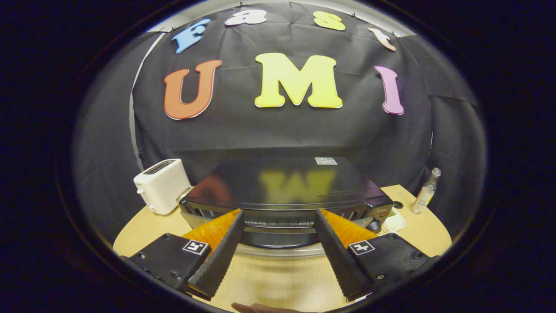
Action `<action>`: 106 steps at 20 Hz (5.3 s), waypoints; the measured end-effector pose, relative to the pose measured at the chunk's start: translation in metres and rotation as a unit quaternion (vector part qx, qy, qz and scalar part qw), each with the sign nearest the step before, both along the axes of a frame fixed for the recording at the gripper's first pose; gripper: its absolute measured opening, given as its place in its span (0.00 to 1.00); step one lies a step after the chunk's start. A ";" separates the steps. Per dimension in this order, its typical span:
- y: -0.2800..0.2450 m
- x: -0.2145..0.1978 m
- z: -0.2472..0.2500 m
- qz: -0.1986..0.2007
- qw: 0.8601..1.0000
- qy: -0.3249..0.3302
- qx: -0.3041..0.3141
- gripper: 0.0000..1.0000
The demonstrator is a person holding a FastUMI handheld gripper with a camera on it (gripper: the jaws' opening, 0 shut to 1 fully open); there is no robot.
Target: Open the toaster oven, put the food inside, and close the toaster oven door.
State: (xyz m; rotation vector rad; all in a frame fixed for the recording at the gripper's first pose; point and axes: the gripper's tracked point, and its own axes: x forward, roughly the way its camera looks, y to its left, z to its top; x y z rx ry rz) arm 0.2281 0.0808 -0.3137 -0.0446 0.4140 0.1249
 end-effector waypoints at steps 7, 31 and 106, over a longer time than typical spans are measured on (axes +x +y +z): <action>-0.005 -0.046 -0.020 0.021 0.999 0.011 -0.021 1.00; -0.032 -0.108 -0.158 0.036 0.974 0.222 -0.019 1.00; -0.098 -0.179 -0.001 0.149 0.971 0.183 0.027 0.09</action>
